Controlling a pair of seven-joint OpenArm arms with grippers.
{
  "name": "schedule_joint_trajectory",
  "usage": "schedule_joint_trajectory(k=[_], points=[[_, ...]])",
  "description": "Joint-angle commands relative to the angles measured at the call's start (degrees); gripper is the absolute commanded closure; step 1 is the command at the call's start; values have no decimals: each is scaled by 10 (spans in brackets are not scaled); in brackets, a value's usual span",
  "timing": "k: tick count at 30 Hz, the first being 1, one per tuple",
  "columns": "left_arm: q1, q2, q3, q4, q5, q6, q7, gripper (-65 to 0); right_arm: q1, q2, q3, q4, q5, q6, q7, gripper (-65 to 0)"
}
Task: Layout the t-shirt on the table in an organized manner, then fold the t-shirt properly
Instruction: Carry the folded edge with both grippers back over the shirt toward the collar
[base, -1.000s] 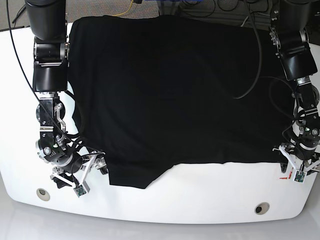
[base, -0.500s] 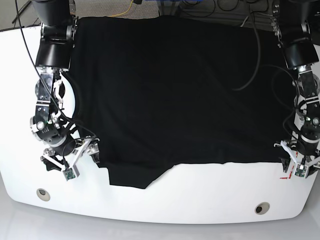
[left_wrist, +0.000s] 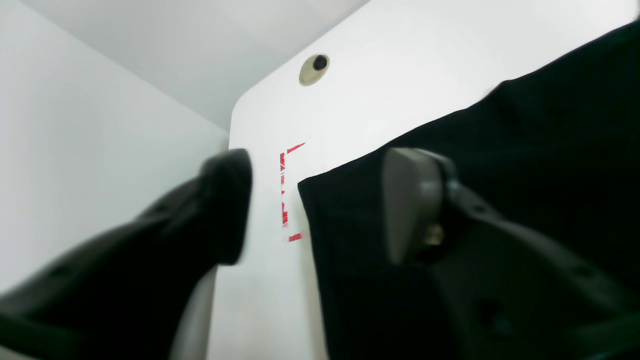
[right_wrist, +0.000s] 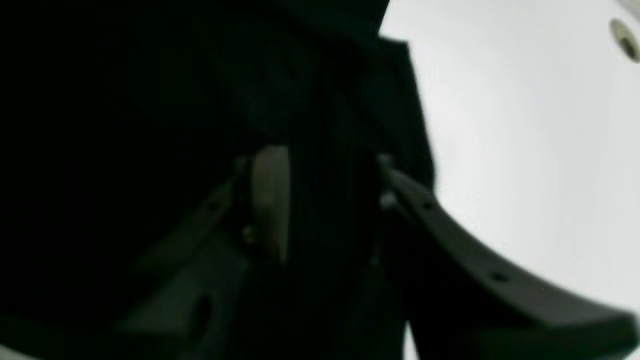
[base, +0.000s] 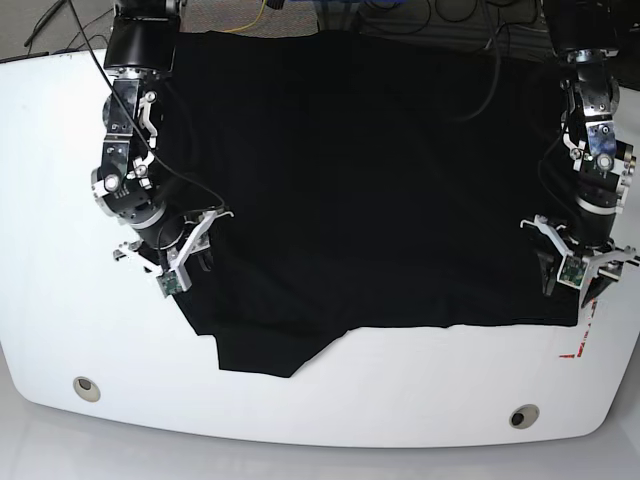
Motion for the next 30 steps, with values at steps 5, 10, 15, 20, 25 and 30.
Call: schedule_joint_trajectory(k=[5,10,15,20,25,30], points=[[22,22,-24,11,5,27,-28,-34,-4,-7,-4,15,13,5,22,0],[33,53,-56,4,6,27,-27,0,-24,-23,-3,14,11,5,22,0],[52,68,-60,-7,6,27,-27,0,-44,-25,-5,11,11,2,22,0],[72,73,-60,-27,2,27,-27,0,-63,-25,-5,9,11,2,22,0],[79,80,-60,-57,4,27,-27,0,-85,-26,-4,-7,13,1,22,0],[76,79,-46,-124,4,27,-28,0,-89,-26,-1,-50,13,1,25,0]])
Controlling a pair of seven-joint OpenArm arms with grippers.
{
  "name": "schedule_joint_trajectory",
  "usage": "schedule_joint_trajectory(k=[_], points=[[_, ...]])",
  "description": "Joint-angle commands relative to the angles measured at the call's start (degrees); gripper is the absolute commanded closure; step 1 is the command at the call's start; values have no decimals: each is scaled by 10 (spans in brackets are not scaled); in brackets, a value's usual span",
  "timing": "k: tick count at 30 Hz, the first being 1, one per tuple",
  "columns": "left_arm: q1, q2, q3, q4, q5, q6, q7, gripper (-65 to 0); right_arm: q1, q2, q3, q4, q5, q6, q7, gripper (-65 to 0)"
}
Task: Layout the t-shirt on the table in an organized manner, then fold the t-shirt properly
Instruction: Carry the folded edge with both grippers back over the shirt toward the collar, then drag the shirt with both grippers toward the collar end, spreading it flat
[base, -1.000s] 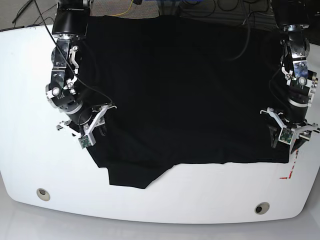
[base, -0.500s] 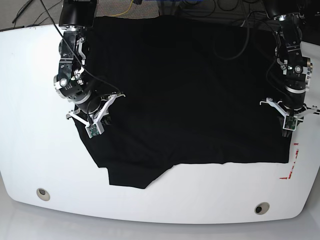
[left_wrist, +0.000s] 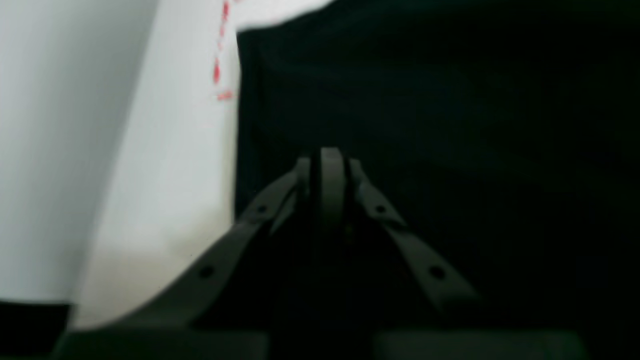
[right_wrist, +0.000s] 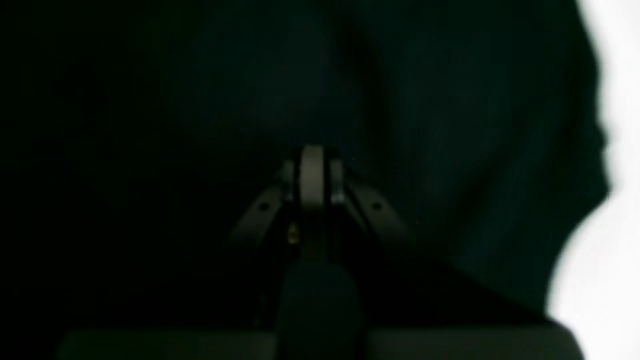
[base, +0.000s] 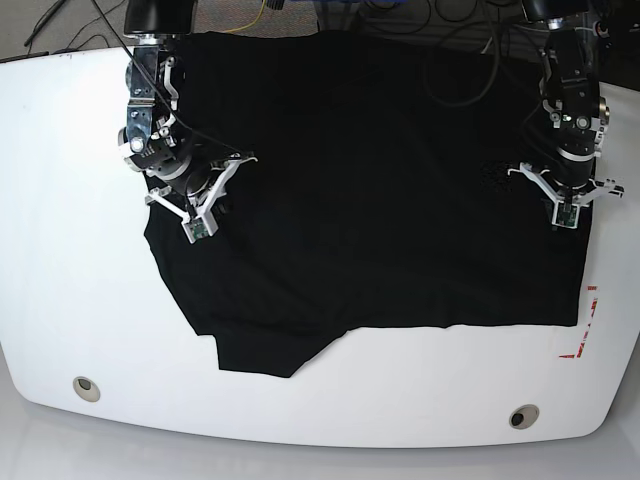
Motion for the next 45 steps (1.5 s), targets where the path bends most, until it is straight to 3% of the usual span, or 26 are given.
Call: schedule_joint_trajectory(k=[1,11,23,34,45], points=[[-4,-9,10,-26,-2,5,-8,0,7,5,4,-13,5,-1,15,0],[-68,-32,74,-169,-3,5,-8,0,35,11,55,-144,2,3,52,0],[-172,-48,149,-293,-3,5,-9,0,108,80,66,-303,5,3,114,0],[-239,-44,158,-333,-3,5,-14,0,184,120,66,-427,4,8,162,0],[-248,-31,158,-331,-4,5,-57,0,238,132,65,-508,2,24,204,0]])
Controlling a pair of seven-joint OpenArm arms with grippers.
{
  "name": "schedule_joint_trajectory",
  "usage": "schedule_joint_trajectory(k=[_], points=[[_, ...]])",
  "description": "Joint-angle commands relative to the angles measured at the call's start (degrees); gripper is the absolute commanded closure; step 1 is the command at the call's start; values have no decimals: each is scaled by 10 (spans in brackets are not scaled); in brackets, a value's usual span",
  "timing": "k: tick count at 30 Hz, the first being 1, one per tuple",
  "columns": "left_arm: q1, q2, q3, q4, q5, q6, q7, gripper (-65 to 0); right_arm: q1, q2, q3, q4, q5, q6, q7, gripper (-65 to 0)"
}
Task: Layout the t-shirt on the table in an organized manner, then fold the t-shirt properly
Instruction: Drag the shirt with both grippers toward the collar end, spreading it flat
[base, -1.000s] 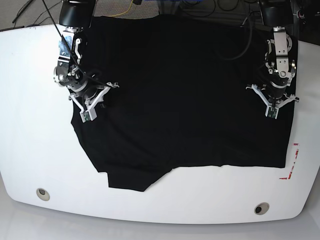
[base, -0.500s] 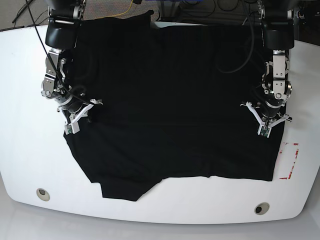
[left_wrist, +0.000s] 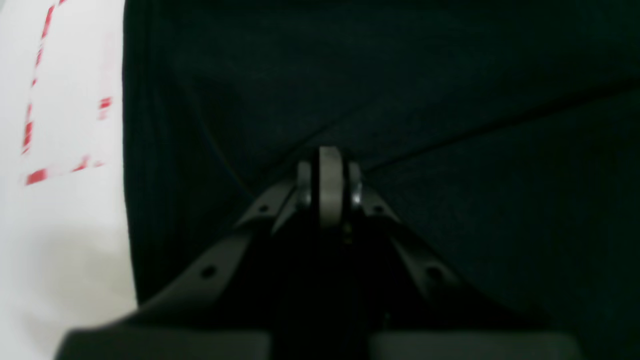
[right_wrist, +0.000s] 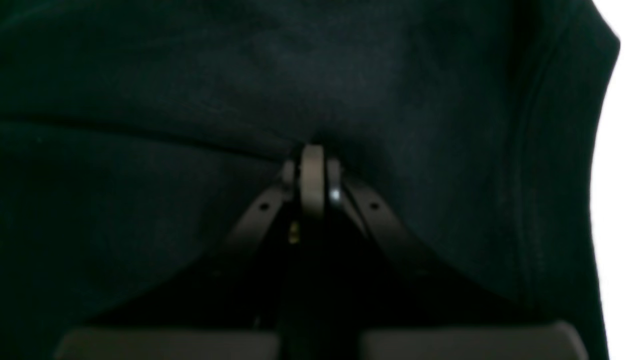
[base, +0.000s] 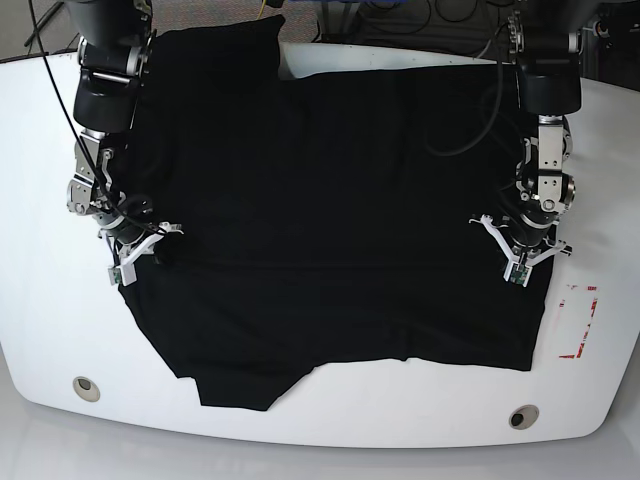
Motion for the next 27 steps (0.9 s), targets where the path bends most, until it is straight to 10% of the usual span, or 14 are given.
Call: schedule_joint_trajectory(k=[1,22,27], points=[[-7,-8,-1,9,5,5,7,0,3,13,-1,-3,-45,-32,-43,0],[25,-11,-1,188,3,5,11,0,-68,-20,29,329,-41,-32,-206,0],[51,-10,-1,233,3,5,13,0,-105,-42,43,421,-41,-32,-248,-96]])
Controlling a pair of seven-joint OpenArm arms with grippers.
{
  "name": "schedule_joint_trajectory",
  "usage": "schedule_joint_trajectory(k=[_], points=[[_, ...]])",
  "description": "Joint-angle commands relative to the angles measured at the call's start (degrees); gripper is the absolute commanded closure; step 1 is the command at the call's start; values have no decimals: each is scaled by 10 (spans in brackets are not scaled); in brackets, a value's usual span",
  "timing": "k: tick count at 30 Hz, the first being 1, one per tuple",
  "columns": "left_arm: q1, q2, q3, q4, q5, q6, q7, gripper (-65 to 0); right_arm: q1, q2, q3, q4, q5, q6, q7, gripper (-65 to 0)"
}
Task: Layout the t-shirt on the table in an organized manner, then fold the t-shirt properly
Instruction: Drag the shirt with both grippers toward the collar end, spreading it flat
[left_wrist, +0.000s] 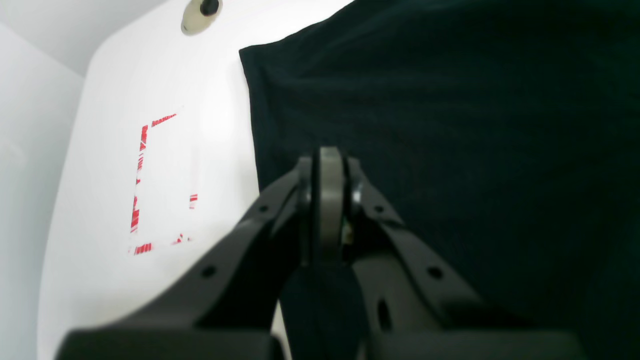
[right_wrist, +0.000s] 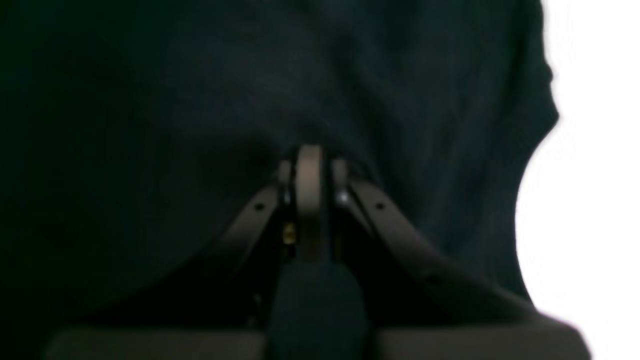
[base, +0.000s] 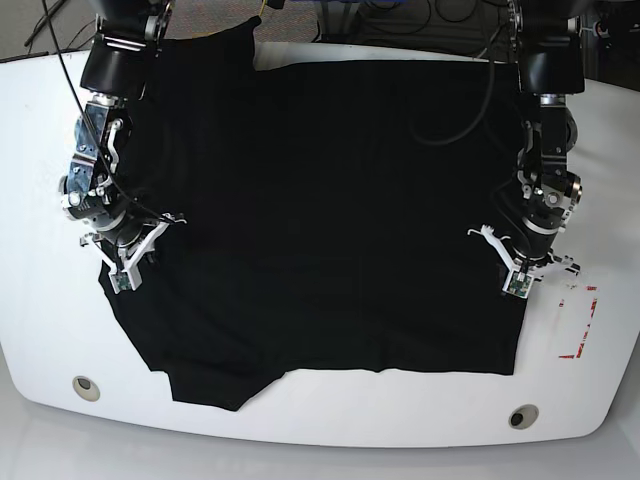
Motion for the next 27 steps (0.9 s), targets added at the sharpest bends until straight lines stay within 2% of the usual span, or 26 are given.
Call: schedule_joint_trajectory(k=[1,4,10,13,23,27], points=[[3,-6,-2,38,-2,6,-10,0,-13,-1,9,59,0,-2,-18,-118],[26,-5,-2,69,-2,6,3,0,-41,-14,19,103,0,-7,-29,-186],[69,9,-4,121,-3,5,32,0,-99,-33,44,166,-1,-7,-30,-246],[85,11,-4,134,-3,5,32,0,-118,-41,56,180,0,-8,-30,-258],[120,13,-29,152,-3,5,32,0,-175,-113,157,233,0,-4,-30,-272],[119,33,-58,151,-3,5,32,0,-192,-134,186,254,0,-4,-30,-272]])
